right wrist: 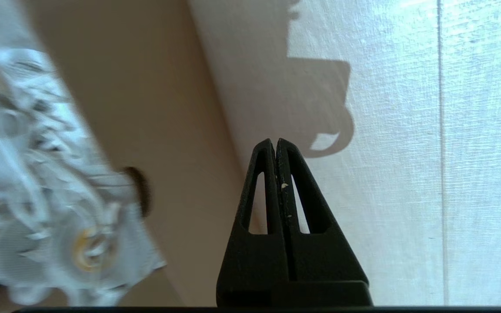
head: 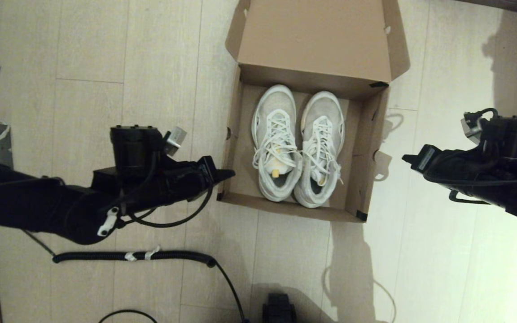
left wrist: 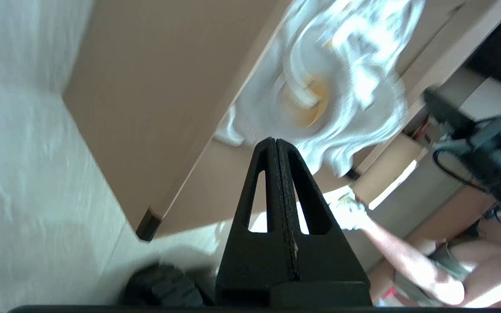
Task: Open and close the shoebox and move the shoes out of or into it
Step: Open the shoe box
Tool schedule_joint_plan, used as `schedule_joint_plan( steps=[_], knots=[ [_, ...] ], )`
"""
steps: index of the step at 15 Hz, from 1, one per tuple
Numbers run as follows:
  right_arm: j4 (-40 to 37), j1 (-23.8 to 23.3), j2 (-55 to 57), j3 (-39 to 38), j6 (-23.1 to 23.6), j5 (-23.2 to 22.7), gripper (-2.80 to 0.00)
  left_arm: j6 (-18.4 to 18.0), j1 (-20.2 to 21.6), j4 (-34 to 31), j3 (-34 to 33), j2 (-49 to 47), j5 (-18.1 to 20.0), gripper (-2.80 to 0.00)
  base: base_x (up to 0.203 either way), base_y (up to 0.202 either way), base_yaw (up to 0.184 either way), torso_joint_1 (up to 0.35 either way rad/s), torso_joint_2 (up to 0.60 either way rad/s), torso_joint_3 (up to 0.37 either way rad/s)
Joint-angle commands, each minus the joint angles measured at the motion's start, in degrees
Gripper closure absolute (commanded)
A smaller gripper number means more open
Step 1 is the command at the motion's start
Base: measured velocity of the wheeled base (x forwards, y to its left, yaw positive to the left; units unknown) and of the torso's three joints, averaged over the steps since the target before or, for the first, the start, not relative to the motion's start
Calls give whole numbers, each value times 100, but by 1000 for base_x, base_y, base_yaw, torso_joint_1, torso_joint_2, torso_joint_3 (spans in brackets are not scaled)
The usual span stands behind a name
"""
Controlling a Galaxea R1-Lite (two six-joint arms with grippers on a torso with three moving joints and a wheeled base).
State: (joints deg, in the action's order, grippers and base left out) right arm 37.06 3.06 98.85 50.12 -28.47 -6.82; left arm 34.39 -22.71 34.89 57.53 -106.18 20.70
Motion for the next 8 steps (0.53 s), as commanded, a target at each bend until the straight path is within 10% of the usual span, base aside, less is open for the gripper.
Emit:
schedule_joint_plan(
  steps=[1,8],
  knots=[
    [48,20,205,-128,106,43,0,15,-193,25,-41,-199,13,0,0,0,0,0,0,0],
    [601,-4,-40,-690,465,216,0,36,-296,444,-57,-219,-45,0,0,0,0,0,0,0]
  ],
)
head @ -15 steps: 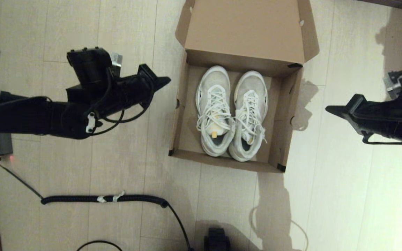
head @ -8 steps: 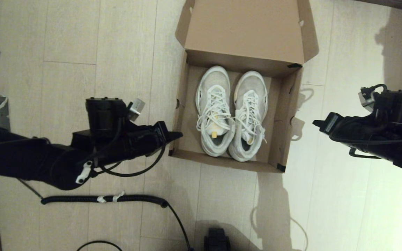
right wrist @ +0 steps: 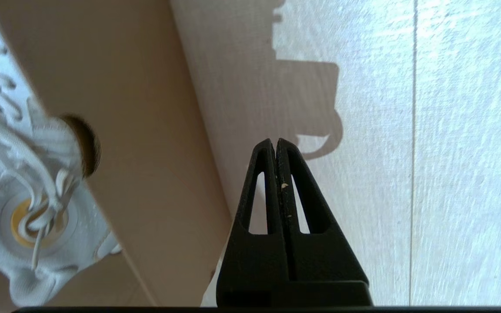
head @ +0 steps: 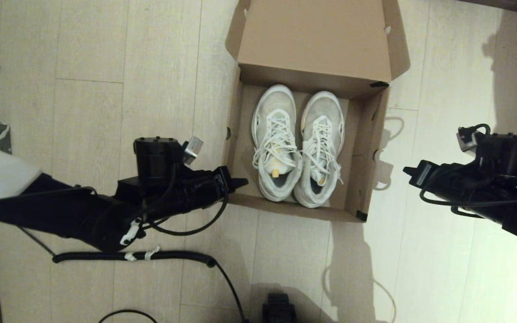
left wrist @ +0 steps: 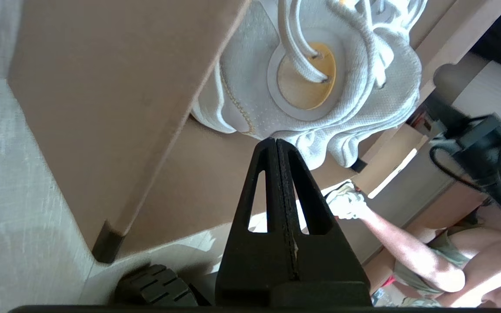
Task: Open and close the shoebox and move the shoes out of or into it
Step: Put the shoes out of the shoe box
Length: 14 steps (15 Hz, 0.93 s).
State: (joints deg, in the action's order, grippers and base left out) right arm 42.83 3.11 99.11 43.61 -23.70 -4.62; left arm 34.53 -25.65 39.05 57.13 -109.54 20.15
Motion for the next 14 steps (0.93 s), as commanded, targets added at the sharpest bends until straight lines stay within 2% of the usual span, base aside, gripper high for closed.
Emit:
schedule_joint_plan(
  steps=[1,4,6,7,8,10,12,14],
  knots=[
    [24,-12,-85,-80,-12,-4,0,53,13,7,-64,411,-2,0,0,0,0,0,0,0],
    [15,-12,-155,-100,-12,3,0,106,116,-253,-214,1432,-20,0,0,0,0,0,0,0],
    [15,-12,-155,-124,-3,14,0,-65,708,-453,-299,1742,-14,0,0,0,0,0,0,0],
    [15,-12,-147,-124,-3,40,0,-364,1103,-483,-312,1608,-9,0,0,0,0,0,0,0],
    [15,-12,-139,-124,4,136,0,-717,1319,-475,-313,1295,-10,0,0,0,0,0,0,0],
    [15,-12,-93,-106,13,314,0,-1357,1566,-371,-272,474,-12,0,0,0,0,0,0,0],
    [15,3,-68,-34,23,694,0,-1606,1522,-27,-127,-255,-14,0,0,0,0,0,0,0],
    [24,6,-76,-79,170,831,0,-1426,1282,213,280,-802,-22,0,0,0,0,0,0,0]
  ],
)
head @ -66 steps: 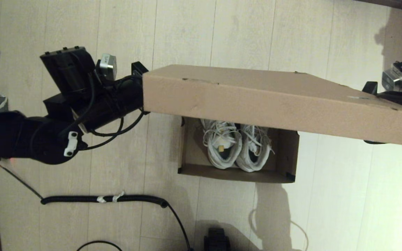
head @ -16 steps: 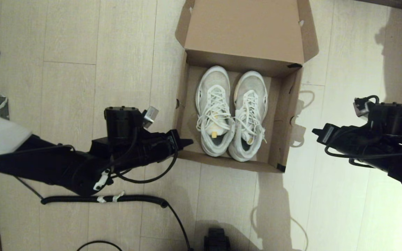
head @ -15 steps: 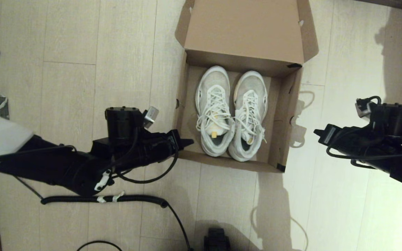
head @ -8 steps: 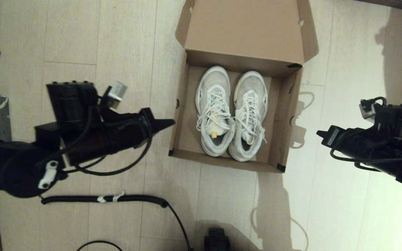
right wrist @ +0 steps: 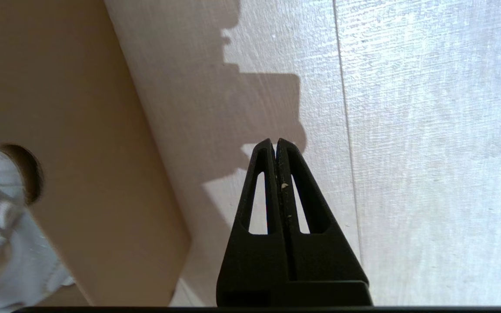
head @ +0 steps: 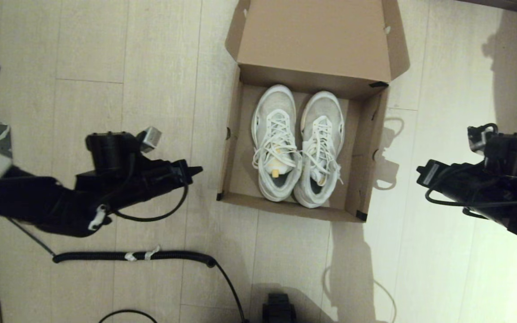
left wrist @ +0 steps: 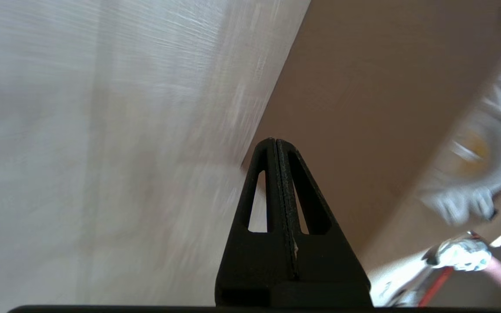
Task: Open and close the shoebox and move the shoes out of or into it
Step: Put the shoes out of the shoe box
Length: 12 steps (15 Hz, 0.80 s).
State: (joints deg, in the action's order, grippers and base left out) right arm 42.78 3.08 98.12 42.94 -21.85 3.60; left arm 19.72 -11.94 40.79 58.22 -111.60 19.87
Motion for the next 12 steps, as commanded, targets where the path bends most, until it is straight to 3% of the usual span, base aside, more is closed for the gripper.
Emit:
schedule_joint_plan(
  steps=[1,5,7,9,12],
  knots=[
    [29,8,-50,-41,22,16,0,236,-174,100,371,-790,3,0,0,0,0,0,0,0],
    [-39,85,-647,-234,220,9,0,355,-229,144,1146,-1302,-10,0,0,0,0,0,0,0],
    [-42,95,-900,-462,457,9,0,360,-247,386,1492,-1449,-255,0,0,0,0,0,0,0],
    [-42,87,-1056,-599,480,2,0,366,-302,903,1550,-1416,-487,0,0,0,0,0,0,0],
    [-42,87,-1075,-700,480,-9,0,375,-475,914,1545,-1223,-511,0,0,0,0,0,0,0]
  ],
)
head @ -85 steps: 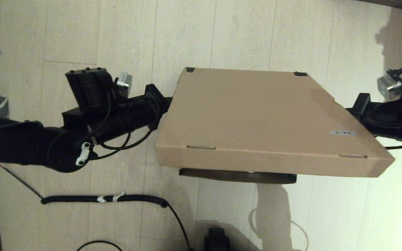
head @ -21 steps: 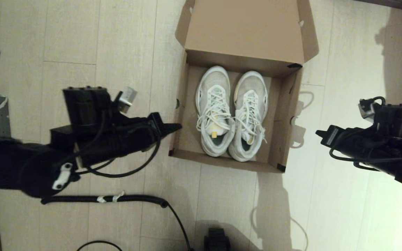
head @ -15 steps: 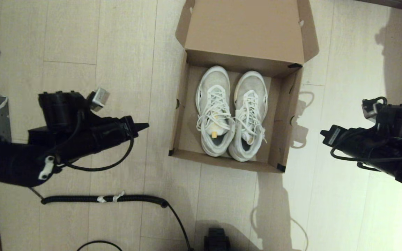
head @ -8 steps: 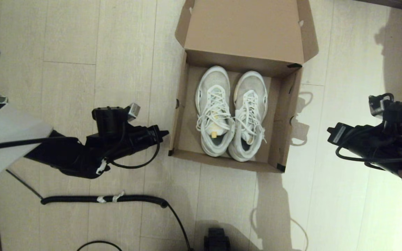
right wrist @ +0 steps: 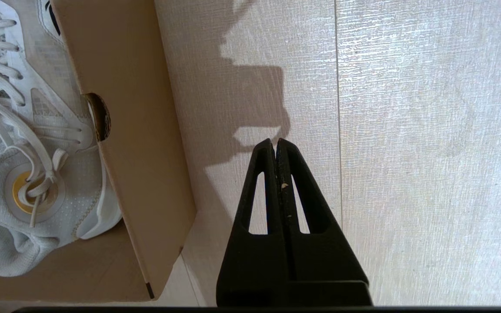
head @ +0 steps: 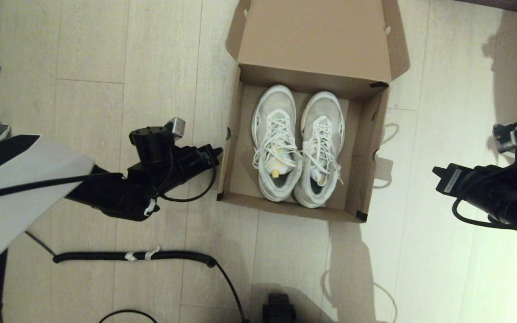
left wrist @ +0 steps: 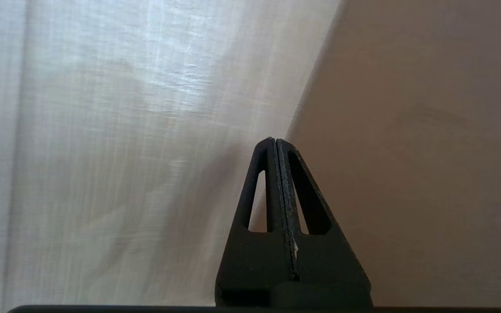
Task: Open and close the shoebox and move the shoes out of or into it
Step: Put the shoes out of the shoe box
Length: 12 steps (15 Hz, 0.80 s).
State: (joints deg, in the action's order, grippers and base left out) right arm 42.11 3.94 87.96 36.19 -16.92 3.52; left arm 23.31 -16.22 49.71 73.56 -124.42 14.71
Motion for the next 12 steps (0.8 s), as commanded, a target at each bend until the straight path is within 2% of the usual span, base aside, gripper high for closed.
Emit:
schedule_joint_plan(
  steps=[1,3,7,10,12],
  knots=[
    [26,11,-51,-33,-13,-1,0,16,-113,21,31,65,5,0,0,0,0,0,0,0],
    [17,2,-42,-42,-13,-1,0,46,-346,29,134,77,5,0,0,0,0,0,0,0],
    [17,74,-56,-143,-4,2,0,391,-778,22,432,17,-144,0,0,0,0,0,0,0],
    [25,125,-165,-201,13,17,0,406,-891,29,461,-32,-170,0,0,0,0,0,0,0],
    [53,146,-193,-117,335,17,0,443,-861,55,187,73,-243,0,0,0,0,0,0,0]
  ],
)
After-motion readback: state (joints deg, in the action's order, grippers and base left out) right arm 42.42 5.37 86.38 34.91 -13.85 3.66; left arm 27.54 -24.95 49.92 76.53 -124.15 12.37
